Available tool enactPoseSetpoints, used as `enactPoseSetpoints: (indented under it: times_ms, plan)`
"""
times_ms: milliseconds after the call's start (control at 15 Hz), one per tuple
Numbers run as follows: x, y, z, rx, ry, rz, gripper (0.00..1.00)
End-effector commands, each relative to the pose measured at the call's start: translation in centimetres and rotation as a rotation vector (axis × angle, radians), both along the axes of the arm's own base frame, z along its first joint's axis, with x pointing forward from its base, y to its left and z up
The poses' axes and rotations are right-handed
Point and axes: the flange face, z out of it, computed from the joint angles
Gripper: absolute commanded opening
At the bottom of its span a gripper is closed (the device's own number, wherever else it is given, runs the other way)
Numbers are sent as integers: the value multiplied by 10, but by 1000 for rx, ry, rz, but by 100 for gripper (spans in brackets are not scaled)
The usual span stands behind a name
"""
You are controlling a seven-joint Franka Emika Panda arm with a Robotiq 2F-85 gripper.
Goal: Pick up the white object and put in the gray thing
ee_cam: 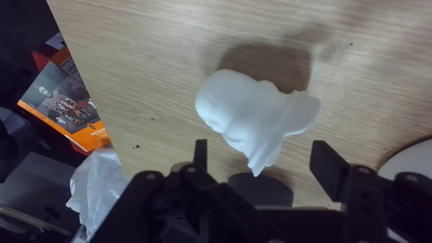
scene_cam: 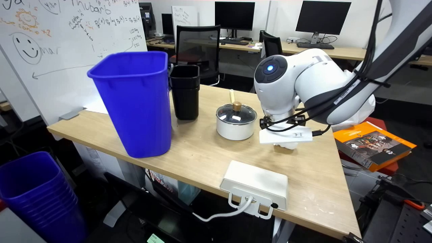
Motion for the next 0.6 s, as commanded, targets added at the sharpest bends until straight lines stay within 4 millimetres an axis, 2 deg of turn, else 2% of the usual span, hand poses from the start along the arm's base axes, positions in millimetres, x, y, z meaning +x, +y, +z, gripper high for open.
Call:
enactPoseSetpoints:
  times_ms: [0, 200, 400, 467, 533]
  plan:
    - [9, 3, 3, -38, -37, -14, 46]
    - [13, 7, 8, -49, -63, 4, 27]
    - [7, 8, 6, -59, -50, 14, 5]
    - [5, 7, 5, -66, -43, 16, 0]
    - [4, 7, 4, -71, -38, 15, 0]
